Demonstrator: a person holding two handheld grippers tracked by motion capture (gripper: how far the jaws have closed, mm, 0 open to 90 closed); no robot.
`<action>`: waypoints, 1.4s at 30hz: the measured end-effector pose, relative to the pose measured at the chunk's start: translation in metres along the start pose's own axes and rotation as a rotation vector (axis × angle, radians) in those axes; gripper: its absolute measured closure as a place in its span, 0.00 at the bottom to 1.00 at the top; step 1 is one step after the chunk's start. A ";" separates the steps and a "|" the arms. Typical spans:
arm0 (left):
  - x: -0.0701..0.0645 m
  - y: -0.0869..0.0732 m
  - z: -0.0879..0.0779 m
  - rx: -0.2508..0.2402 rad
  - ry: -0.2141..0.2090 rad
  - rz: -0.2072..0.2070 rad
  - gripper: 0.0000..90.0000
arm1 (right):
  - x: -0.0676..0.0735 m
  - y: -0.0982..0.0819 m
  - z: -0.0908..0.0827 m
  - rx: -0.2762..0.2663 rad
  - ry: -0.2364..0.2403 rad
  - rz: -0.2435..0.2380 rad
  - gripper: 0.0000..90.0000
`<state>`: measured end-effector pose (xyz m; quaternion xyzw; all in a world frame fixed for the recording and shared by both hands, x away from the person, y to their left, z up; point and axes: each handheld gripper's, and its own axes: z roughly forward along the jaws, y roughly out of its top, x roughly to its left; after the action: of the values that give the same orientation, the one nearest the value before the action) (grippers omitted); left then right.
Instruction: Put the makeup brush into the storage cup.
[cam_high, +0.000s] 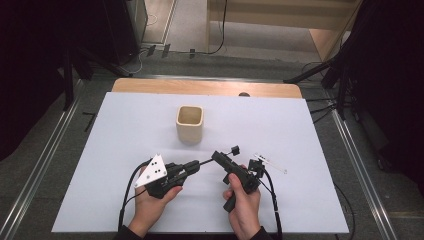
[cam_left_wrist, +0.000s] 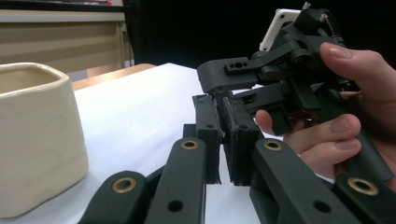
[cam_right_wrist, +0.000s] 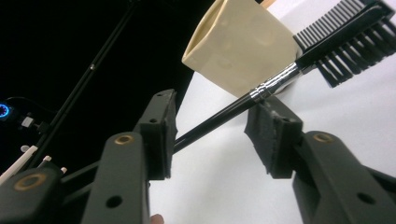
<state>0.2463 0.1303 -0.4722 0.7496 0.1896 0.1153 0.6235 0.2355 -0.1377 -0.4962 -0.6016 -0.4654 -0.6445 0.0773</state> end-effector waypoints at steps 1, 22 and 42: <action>0.000 0.000 0.000 0.001 -0.004 -0.001 0.96 | -0.001 0.000 0.000 0.002 -0.001 0.004 0.64; 0.000 0.000 0.006 0.079 -0.063 -0.069 0.62 | 0.018 0.005 -0.010 -0.013 0.084 -0.255 0.97; -0.007 0.006 0.015 0.154 -0.072 -0.096 0.75 | 0.057 -0.020 0.002 0.073 0.007 -0.661 0.97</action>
<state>0.2467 0.1135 -0.4691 0.7890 0.2109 0.0435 0.5754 0.2085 -0.0990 -0.4579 -0.4128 -0.6579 -0.6197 -0.1132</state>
